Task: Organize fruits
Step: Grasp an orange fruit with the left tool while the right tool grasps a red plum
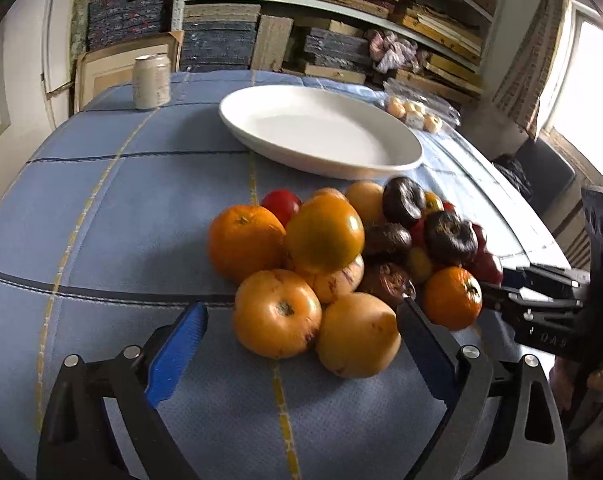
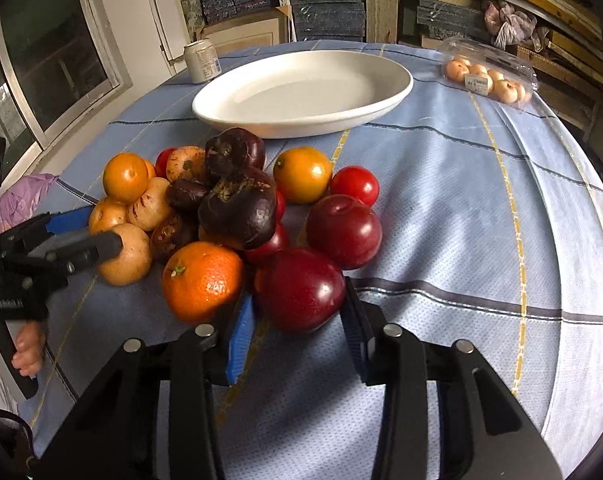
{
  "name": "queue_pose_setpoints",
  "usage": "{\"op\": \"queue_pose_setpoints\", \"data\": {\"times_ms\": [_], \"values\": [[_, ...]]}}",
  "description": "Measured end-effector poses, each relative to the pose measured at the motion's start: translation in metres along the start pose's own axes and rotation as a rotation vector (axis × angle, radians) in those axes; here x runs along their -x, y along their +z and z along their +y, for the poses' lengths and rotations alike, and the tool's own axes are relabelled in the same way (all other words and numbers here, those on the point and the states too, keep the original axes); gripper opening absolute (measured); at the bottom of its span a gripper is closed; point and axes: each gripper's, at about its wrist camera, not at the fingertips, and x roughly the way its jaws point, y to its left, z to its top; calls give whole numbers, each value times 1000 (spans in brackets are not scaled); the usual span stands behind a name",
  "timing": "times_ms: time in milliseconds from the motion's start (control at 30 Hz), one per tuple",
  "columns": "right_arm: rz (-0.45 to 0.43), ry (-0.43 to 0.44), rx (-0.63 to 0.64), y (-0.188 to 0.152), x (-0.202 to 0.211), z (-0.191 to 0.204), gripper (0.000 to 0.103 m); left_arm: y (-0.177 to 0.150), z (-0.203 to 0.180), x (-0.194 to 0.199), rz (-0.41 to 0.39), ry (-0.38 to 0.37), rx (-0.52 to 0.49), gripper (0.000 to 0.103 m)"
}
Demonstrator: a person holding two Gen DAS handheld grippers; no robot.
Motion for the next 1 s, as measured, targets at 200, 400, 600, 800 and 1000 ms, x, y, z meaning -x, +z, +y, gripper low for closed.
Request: {"op": "queue_pose_setpoints", "data": {"times_ms": [200, 400, 600, 800, 1000], "values": [[2, 3, 3, 0, 0, 1, 40, 6, 16, 1, 0, 8, 69, 87], [2, -13, 19, 0, 0, 2, 40, 5, 12, 4, -5, 21, 40, 83], [0, -7, 23, -2, 3, 2, 39, -1, 22, 1, 52, -8, 53, 45], [-5, -15, 34, -2, 2, 5, 39, -3, 15, -7, 54, 45, 25, 45], [-18, -11, 30, -2, 5, 5, 38, -4, 11, -2, 19, 52, 9, 44]]}}
